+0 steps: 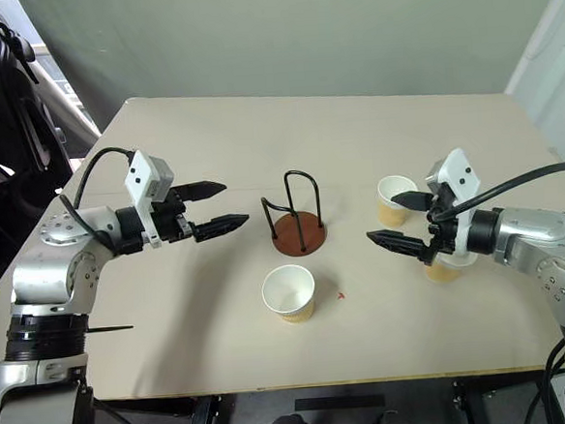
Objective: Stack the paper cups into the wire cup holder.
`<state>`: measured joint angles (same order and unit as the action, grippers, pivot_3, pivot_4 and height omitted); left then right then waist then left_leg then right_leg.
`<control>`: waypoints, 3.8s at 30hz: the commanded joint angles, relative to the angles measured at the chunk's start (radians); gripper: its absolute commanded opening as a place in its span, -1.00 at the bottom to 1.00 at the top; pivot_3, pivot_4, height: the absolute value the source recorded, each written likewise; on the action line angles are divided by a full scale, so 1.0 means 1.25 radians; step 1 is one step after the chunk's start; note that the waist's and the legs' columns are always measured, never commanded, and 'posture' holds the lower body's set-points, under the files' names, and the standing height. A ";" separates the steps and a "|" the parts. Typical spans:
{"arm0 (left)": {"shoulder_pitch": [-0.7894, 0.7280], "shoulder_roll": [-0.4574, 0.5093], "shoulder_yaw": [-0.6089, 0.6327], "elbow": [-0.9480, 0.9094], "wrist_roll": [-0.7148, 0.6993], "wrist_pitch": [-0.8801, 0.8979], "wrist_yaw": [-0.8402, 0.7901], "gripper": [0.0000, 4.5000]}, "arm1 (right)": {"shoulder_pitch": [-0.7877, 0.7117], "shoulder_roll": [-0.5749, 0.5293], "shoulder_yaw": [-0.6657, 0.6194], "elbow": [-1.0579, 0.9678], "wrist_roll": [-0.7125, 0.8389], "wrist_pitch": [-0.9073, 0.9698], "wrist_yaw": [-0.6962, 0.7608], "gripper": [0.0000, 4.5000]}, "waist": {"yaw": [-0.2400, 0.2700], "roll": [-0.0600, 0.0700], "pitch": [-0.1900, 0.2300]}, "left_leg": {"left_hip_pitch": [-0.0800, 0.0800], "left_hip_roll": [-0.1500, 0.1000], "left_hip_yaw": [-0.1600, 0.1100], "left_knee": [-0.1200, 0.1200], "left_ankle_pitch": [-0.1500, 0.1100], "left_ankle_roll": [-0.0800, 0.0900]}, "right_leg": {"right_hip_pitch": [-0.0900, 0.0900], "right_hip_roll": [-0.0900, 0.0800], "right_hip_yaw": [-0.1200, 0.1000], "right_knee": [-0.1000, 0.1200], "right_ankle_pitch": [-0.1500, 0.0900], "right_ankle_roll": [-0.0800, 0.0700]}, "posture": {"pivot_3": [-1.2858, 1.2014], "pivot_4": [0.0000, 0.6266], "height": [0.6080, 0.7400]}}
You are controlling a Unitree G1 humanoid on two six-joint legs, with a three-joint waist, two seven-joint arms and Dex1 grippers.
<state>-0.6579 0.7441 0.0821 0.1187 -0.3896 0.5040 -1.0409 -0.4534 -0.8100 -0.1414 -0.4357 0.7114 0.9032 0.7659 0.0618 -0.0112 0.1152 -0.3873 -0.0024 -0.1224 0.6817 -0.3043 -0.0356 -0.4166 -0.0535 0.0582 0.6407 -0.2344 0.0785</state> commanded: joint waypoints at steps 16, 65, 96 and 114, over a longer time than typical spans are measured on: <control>-0.008 -0.007 -0.003 -0.011 0.006 -0.010 0.022 1.00 | -0.006 -0.014 -0.010 -0.009 0.001 -0.018 0.015 0.99 | 0.000 0.000 0.000 | 0.000 0.000 0.000 0.000 0.000 0.000 | 0.000 0.000 0.000 0.000 0.000 0.000 | 0.03 -0.52 1.00; -0.065 -0.230 -0.090 0.185 0.126 -0.173 0.115 -0.57 | -0.009 0.005 -0.015 -0.009 -0.005 -0.016 -0.026 1.00 | 0.002 0.000 0.000 | 0.000 0.000 0.000 0.001 0.000 0.000 | 0.000 0.000 0.000 0.001 0.000 0.000 | 0.03 -0.52 1.00; -0.208 -0.329 -0.200 0.256 0.136 -0.189 -0.059 -0.99 | 0.150 -0.085 -0.229 -0.167 0.145 0.075 -0.041 1.00 | 0.011 0.000 0.000 | 0.000 0.000 0.002 0.001 0.000 0.000 | 0.001 0.000 0.000 0.002 0.000 0.001 | 0.03 -0.52 1.00; -0.284 -0.398 -0.265 0.378 0.172 -0.284 -0.204 -0.99 | 0.209 -0.196 -0.385 -0.280 0.437 0.128 -0.193 1.00 | 0.014 0.000 0.000 | 0.000 -0.001 0.002 0.002 0.000 0.001 | 0.002 0.000 0.001 0.001 -0.002 0.005 | 0.03 -0.52 1.00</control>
<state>-0.9797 0.2558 -0.2490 0.6033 -0.1761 0.1739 -1.2785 -0.1931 -1.0353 -0.5844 -0.7644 1.2343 1.0803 0.5484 0.0798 -0.0113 0.1152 -0.3874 -0.0034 -0.1193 0.6838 -0.3044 -0.0343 -0.4138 -0.0540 0.0598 0.6421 -0.2368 0.0854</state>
